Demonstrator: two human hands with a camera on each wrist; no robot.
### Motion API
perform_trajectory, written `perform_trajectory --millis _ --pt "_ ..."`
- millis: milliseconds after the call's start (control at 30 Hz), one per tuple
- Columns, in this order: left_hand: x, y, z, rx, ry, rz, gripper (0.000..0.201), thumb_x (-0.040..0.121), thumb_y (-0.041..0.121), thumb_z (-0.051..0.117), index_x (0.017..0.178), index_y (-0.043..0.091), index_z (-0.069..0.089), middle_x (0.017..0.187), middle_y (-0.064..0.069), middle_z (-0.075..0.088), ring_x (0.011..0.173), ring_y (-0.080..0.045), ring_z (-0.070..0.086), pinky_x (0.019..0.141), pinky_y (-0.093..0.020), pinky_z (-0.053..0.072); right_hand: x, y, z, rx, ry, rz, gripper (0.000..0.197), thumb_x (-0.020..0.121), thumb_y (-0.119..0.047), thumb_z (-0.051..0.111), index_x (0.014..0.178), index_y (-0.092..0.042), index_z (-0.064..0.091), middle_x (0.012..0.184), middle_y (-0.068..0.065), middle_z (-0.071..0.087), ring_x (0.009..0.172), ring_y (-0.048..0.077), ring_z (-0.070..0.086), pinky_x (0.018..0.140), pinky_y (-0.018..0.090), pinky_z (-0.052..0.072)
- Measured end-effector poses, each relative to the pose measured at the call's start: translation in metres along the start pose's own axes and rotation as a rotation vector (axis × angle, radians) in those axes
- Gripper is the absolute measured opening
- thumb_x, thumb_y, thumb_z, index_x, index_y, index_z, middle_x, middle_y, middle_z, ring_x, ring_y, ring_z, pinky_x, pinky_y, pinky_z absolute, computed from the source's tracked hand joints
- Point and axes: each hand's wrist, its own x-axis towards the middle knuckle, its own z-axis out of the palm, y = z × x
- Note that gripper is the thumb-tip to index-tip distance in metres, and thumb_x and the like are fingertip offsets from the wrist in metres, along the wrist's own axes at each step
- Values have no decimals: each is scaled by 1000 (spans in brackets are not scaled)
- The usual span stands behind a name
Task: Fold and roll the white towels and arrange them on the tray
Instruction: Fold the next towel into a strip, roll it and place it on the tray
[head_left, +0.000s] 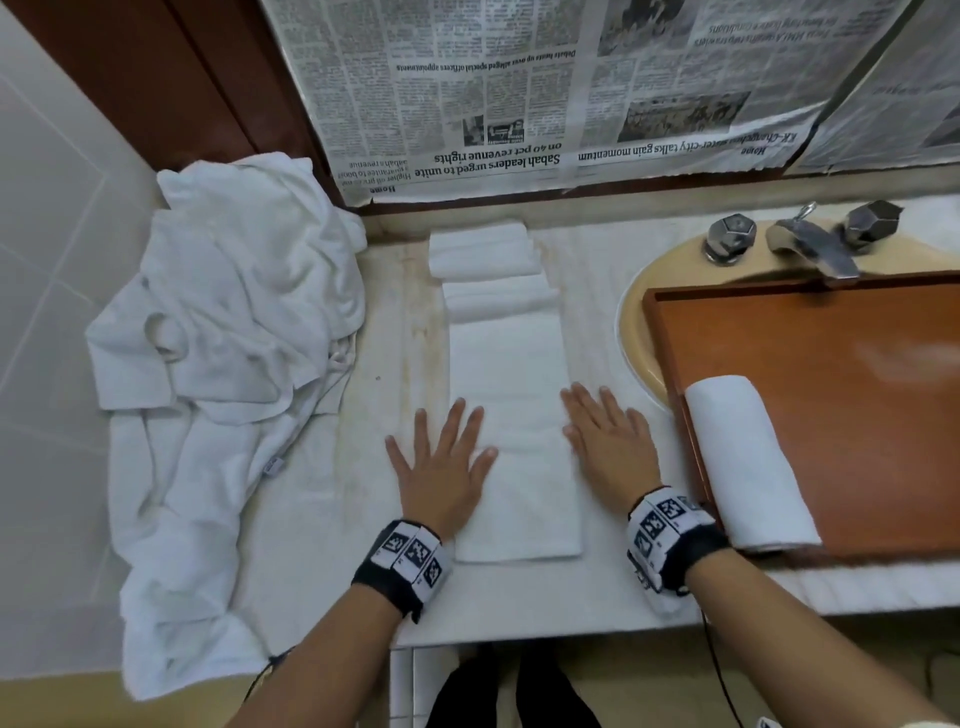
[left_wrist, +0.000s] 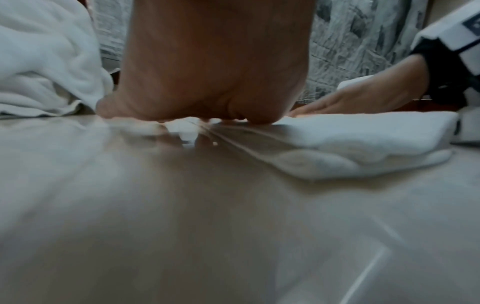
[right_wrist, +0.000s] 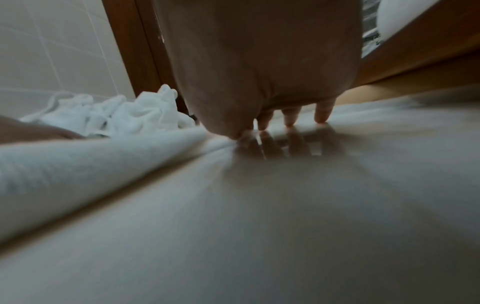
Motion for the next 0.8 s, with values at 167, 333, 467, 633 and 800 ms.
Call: perform_trajectory --millis 167,333,467,633,800 --pt "-17 3 -6 -104 -1 -42 59 103 57 18 157 44 -4 163 23 -16 152 -24 -16 117 -66 -7 -23 -3 -4 119 112 75 49 102 -42 40 147 -21 39 157 -1 32 142 25 29 108 45 26" --pt "-50 6 9 -68 -30 -11 64 103 58 18 156 40 -11 163 17 -23 151 -22 -20 118 -62 -7 -62 -27 15 401 188 91 27 95 -39 57 112 -20 64 111 0 56 107 24 50 88 39 36" --pt "-55 5 17 -62 -32 -13 64 103 57 16 155 39 -17 162 15 -27 151 -21 -22 118 -62 -8 -63 -45 16 495 122 226 26 95 -46 53 94 -24 66 93 -7 64 95 18 56 83 36 33" --pt "-56 6 16 -59 -42 -4 62 105 54 14 155 37 -18 161 14 -27 151 -22 -22 117 -63 -9 -62 -57 12 481 87 275 27 96 -37 49 90 -21 70 91 -5 69 100 22 53 87 39 29" --pt "-57 7 15 -73 -38 -3 62 104 54 14 156 38 -16 161 15 -26 151 -21 -22 118 -62 -10 -60 -54 5 596 47 307 24 93 -34 50 86 -21 69 86 -8 68 95 20 56 84 36 26"
